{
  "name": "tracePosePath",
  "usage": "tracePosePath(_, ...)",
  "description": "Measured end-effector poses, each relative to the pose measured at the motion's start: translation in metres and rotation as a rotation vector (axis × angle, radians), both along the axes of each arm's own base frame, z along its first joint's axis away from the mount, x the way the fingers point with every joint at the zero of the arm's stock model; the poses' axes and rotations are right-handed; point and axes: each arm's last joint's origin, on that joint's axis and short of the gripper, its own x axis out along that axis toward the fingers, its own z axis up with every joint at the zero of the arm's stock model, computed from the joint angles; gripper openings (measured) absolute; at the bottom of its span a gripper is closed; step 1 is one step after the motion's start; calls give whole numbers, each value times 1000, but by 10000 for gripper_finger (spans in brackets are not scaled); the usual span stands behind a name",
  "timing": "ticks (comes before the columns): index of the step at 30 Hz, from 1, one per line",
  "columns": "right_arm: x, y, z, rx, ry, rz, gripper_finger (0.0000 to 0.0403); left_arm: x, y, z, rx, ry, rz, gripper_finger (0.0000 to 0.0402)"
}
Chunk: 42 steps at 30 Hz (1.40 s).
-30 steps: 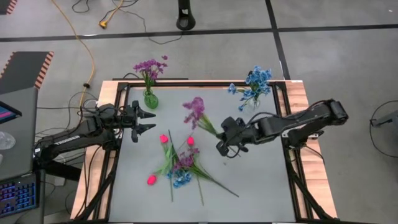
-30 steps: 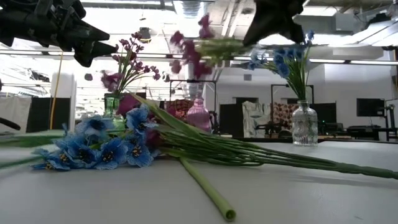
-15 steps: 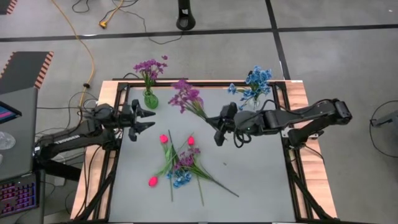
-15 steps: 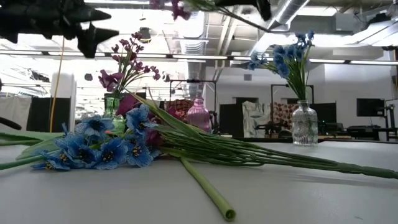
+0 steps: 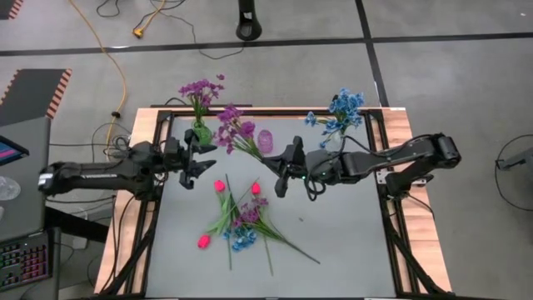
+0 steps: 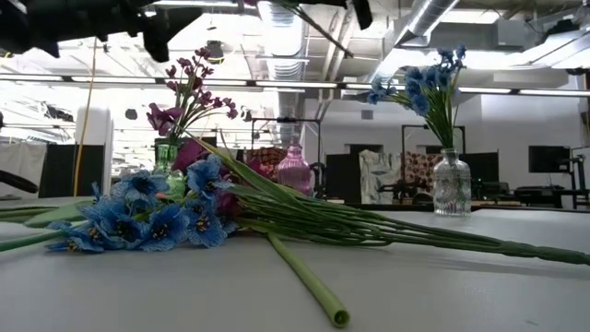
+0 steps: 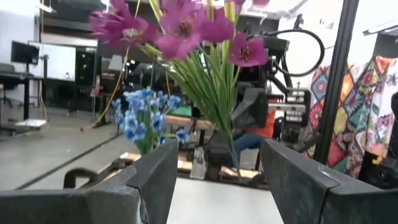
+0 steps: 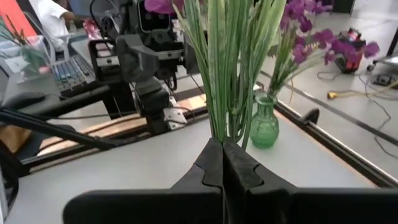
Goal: Sort flowers into vase by color
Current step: Put the top purple flowers into the green vase
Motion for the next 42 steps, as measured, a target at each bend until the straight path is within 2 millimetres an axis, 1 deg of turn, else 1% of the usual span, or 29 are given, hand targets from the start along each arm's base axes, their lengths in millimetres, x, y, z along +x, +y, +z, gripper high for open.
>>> tracePosePath(4,2,0,1,-25,-16,5,22,16,-2,1,9,-26,3,217)
tracePosePath(11,3,2,10,-98,-81,21,22,49,-2,5,3,-23,-7,217)
tracePosePath(16,3,1,9,-99,-76,33,22,75,-3,12,19,-9,-17,217)
tracePosePath(21,3,1,9,-101,-76,34,22,98,-2,24,34,-10,-19,217)
tracePosePath(27,3,1,9,-101,-75,40,22,117,-1,37,60,-31,-48,217)
tracePosePath(31,3,1,9,-101,-75,39,22,123,-3,43,68,-39,-58,215)
tracePosePath(33,3,1,9,-101,-76,40,22,124,-5,44,77,-39,-60,205)
tracePosePath(36,3,1,9,-100,-76,40,24,125,-5,45,79,-37,-57,172)
tracePosePath(42,3,1,9,-97,-77,39,42,125,-4,45,79,-35,-49,74)
